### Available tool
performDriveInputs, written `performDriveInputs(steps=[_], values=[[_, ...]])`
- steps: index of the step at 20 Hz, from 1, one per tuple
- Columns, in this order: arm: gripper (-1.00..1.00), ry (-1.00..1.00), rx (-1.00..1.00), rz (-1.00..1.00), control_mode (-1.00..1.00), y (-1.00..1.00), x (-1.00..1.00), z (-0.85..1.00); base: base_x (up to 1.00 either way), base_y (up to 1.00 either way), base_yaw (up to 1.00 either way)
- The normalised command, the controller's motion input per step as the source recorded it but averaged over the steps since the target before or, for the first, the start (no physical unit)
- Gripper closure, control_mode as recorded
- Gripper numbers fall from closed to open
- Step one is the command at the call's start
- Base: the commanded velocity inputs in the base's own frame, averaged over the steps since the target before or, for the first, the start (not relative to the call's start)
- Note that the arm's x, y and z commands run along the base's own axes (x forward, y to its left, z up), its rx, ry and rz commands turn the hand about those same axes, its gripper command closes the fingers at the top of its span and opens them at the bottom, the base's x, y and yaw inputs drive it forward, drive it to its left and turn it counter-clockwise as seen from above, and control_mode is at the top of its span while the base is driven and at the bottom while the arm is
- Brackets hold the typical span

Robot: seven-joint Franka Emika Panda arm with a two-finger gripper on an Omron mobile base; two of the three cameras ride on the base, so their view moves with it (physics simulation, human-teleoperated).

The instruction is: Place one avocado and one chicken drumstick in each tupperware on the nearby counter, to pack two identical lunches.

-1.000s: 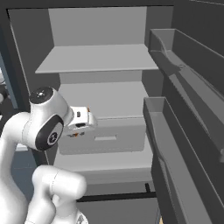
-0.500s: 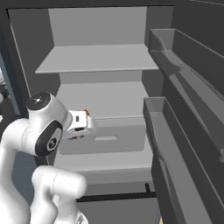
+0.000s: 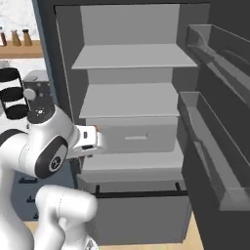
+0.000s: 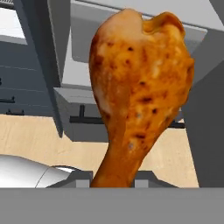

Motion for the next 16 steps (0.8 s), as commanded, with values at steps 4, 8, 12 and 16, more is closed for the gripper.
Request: performDriveInputs(steps=[4, 8, 12, 16], values=[[1.00, 0.00, 0.00, 0.00, 1.00, 0.00, 0.00, 0.00, -0.75, 0.96, 0.36], [1.00, 0.00, 0.00, 0.00, 1.00, 0.00, 0.00, 0.00, -0.29, 1.00, 0.34], [1.00, 0.00, 0.00, 0.00, 1.00, 0.00, 0.00, 0.00, 0.10, 1.00, 0.22], [1.00, 0.00, 0.00, 0.00, 1.00, 0.00, 0.00, 0.00, 0.62, 1.00, 0.10]])
